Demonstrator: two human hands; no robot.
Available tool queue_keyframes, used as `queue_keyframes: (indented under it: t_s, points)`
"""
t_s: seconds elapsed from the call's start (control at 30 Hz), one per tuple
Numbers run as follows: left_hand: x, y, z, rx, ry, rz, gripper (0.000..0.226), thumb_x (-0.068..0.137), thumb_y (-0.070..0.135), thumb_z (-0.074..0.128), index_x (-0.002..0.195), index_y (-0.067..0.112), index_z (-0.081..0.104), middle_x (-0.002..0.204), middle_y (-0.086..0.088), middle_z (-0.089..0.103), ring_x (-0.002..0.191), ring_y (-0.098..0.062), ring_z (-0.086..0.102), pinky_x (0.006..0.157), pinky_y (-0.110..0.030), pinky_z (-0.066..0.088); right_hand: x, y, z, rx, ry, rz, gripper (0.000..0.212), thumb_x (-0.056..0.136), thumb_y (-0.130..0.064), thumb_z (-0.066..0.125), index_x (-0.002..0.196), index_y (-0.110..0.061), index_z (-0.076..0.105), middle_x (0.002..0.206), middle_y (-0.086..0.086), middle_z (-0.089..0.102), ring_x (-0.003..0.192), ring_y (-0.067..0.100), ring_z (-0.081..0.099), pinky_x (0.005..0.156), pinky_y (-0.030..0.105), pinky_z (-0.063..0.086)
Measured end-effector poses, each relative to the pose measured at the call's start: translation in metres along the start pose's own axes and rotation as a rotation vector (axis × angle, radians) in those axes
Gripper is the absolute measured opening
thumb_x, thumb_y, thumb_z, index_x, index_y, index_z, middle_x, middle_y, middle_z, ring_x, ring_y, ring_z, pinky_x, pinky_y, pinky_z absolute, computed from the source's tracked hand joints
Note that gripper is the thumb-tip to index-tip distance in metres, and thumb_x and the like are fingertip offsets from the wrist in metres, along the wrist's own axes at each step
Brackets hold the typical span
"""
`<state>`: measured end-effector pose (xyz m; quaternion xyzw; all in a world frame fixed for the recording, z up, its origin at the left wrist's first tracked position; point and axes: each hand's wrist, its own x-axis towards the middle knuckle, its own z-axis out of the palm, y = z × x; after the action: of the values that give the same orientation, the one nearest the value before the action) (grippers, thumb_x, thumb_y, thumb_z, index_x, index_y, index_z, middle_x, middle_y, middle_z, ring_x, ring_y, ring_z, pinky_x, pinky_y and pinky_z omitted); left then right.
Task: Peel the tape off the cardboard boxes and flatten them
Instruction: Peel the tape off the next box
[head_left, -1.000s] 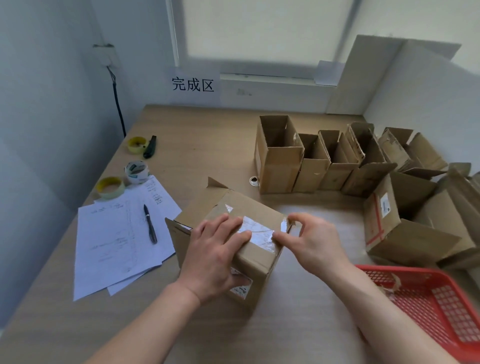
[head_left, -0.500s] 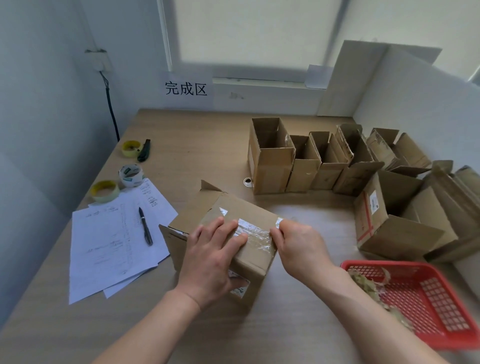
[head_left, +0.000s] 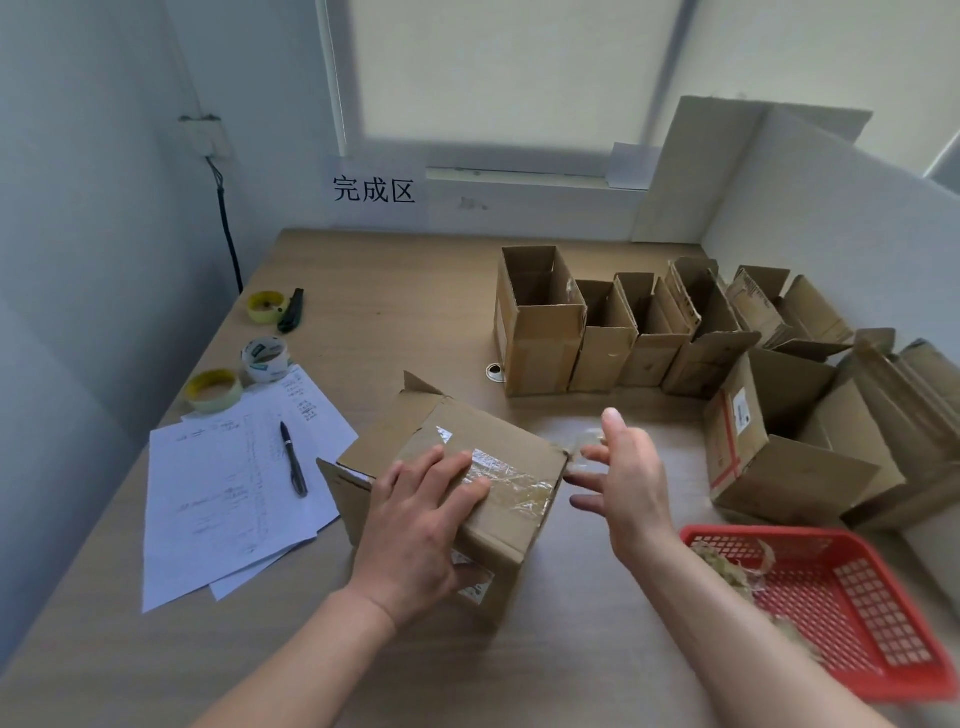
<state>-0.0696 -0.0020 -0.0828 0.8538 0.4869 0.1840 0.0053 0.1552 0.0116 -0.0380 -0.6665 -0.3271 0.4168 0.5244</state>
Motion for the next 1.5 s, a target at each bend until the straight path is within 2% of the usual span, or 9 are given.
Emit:
queue_keyframes:
  t_s: [0.2, 0.33, 0.47, 0.63, 0.8, 0.9, 1.13, 1.33, 1.5]
  points:
    - [0.0, 0.003, -0.001, -0.001, -0.004, -0.007, 0.094, 0.043, 0.065, 0.083, 0.126, 0.032, 0.053, 0.141, 0.002, 0.052, 0.133, -0.028, 0.043, 0.105, -0.046, 0.029, 0.011, 0.001, 0.015, -0.547, 0.04, -0.183, 0.06, 0.075, -0.061, 0.074, 0.114, -0.025, 0.045, 0.092, -0.005, 0.059, 0.088, 0.02, 0.059, 0.081, 0.038, 0.049]
    - [-0.002, 0.001, 0.0, -0.003, 0.006, -0.008, 0.092, 0.045, 0.067, 0.081, 0.126, 0.033, 0.052, 0.141, 0.002, 0.051, 0.133, -0.028, 0.043, 0.104, -0.046, 0.029, 0.027, 0.004, 0.016, -0.683, -0.008, -0.249, 0.028, 0.09, -0.038, 0.065, 0.072, -0.017, 0.061, 0.069, -0.003, 0.064, 0.076, 0.024, 0.061, 0.065, 0.033, 0.044]
    - [0.0, -0.001, 0.0, 0.001, -0.007, -0.009, 0.093, 0.045, 0.067, 0.082, 0.126, 0.033, 0.052, 0.141, 0.002, 0.051, 0.134, -0.027, 0.042, 0.105, -0.047, 0.029, 0.032, 0.014, 0.006, -0.413, 0.006, -0.086, 0.034, 0.097, -0.021, 0.054, 0.07, -0.001, 0.059, 0.074, 0.017, 0.068, 0.07, 0.027, 0.07, 0.06, 0.044, 0.059]
    - [0.001, -0.003, 0.001, 0.003, -0.012, -0.004, 0.09, 0.05, 0.069, 0.078, 0.128, 0.034, 0.051, 0.144, 0.002, 0.049, 0.135, -0.028, 0.041, 0.106, -0.048, 0.028, 0.019, 0.031, 0.001, 0.107, 0.02, 0.159, 0.02, 0.088, -0.001, 0.051, 0.068, -0.004, 0.055, 0.067, 0.014, 0.065, 0.068, 0.025, 0.074, 0.054, 0.032, 0.056]
    - [0.005, -0.004, 0.003, -0.003, -0.02, 0.008, 0.093, 0.045, 0.068, 0.08, 0.127, 0.033, 0.051, 0.142, 0.003, 0.05, 0.133, -0.027, 0.042, 0.105, -0.045, 0.027, 0.017, 0.021, -0.002, 0.248, 0.08, 0.124, 0.024, 0.084, 0.009, 0.058, 0.074, -0.009, 0.045, 0.081, 0.022, 0.062, 0.061, 0.021, 0.069, 0.051, 0.033, 0.055]
    - [0.005, -0.005, 0.003, -0.012, -0.007, 0.01, 0.092, 0.045, 0.069, 0.079, 0.126, 0.033, 0.052, 0.142, 0.003, 0.05, 0.133, -0.027, 0.043, 0.105, -0.045, 0.027, 0.02, 0.008, -0.001, 0.344, 0.058, 0.148, 0.019, 0.093, 0.004, 0.045, 0.097, -0.012, 0.054, 0.084, 0.015, 0.068, 0.064, 0.023, 0.067, 0.055, 0.036, 0.052]
    - [0.004, -0.004, 0.002, -0.01, 0.011, 0.024, 0.09, 0.046, 0.068, 0.08, 0.125, 0.033, 0.054, 0.14, 0.001, 0.053, 0.132, -0.027, 0.043, 0.105, -0.044, 0.027, 0.032, 0.001, 0.009, 0.146, -0.011, 0.218, 0.034, 0.1, -0.046, 0.047, 0.1, -0.017, 0.065, 0.058, 0.002, 0.062, 0.046, 0.012, 0.054, 0.055, 0.034, 0.05]
    - [0.007, -0.005, -0.001, -0.01, -0.018, 0.023, 0.092, 0.045, 0.069, 0.081, 0.125, 0.032, 0.055, 0.14, 0.002, 0.054, 0.132, -0.027, 0.043, 0.105, -0.044, 0.028, 0.044, -0.003, 0.015, -0.327, -0.15, 0.071, 0.022, 0.085, -0.022, 0.071, 0.066, -0.013, 0.069, 0.057, 0.002, 0.057, 0.057, 0.019, 0.052, 0.056, 0.036, 0.055]
    - [0.007, -0.008, -0.001, -0.011, -0.036, 0.016, 0.093, 0.047, 0.071, 0.079, 0.127, 0.033, 0.053, 0.141, 0.002, 0.052, 0.133, -0.026, 0.042, 0.106, -0.044, 0.027, 0.041, 0.01, 0.005, -0.07, 0.025, 0.078, 0.02, 0.099, -0.014, 0.052, 0.082, -0.005, 0.058, 0.076, 0.013, 0.055, 0.066, 0.02, 0.064, 0.055, 0.037, 0.058]
